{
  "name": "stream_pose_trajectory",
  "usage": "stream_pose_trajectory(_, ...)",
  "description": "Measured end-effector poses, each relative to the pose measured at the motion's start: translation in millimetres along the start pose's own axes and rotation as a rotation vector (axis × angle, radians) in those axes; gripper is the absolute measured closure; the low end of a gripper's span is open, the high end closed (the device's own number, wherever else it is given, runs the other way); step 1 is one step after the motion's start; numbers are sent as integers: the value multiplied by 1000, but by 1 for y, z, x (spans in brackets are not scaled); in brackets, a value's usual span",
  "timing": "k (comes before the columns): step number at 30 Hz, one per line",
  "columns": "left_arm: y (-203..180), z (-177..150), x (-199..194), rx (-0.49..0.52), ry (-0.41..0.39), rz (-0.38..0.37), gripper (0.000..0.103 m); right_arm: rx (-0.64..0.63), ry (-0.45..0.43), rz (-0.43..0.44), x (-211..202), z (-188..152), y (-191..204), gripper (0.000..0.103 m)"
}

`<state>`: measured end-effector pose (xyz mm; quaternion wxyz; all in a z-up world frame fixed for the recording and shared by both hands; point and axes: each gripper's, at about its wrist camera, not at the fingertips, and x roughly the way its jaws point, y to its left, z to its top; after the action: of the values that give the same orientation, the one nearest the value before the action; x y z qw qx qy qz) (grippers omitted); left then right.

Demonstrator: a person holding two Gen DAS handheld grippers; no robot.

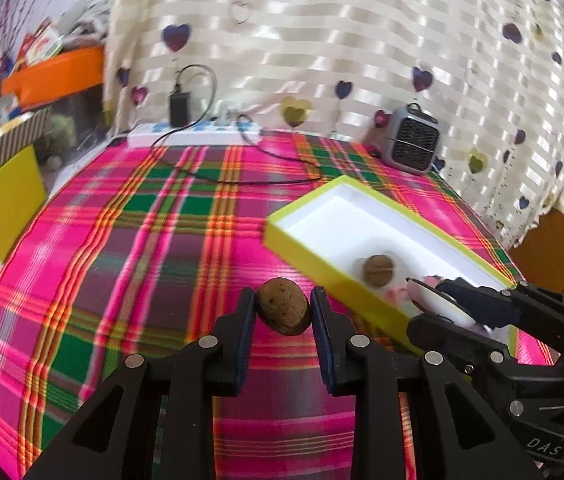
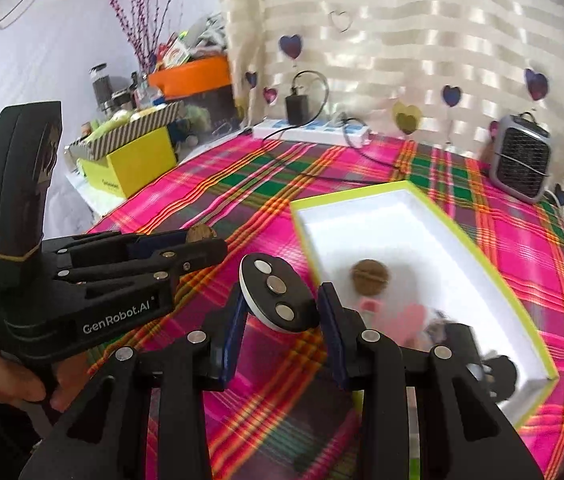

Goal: Organize objects
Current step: 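Carry the walnut and black disc over the yellow tray with both tools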

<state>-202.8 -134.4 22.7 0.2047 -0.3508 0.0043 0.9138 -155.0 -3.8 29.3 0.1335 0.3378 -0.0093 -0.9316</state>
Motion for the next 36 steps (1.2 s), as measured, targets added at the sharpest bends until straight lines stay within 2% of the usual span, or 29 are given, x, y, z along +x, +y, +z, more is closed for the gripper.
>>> stream_pose_trajectory(9, -47, 6, 9, 79, 2, -45, 77, 52, -35, -51, -21, -6, -36, 66)
stream_pose_trajectory(14, -60, 10, 13, 83, -2, -117, 77, 98, -50, -94, -34, -11, -61, 66)
stream_pose_trajectory(21, -73, 10, 20, 82, 2, -168, 77, 163, -62, -157, -46, -17, -94, 66)
stream_pose_trajectory(29, -85, 1, 28, 108, 38, -213, 77, 135, -19, -165, -42, -27, -94, 66)
stream_pose_trajectory(36, -87, -2, 34, 110, 64, -210, 77, 104, 21, -140, -36, -38, -85, 66)
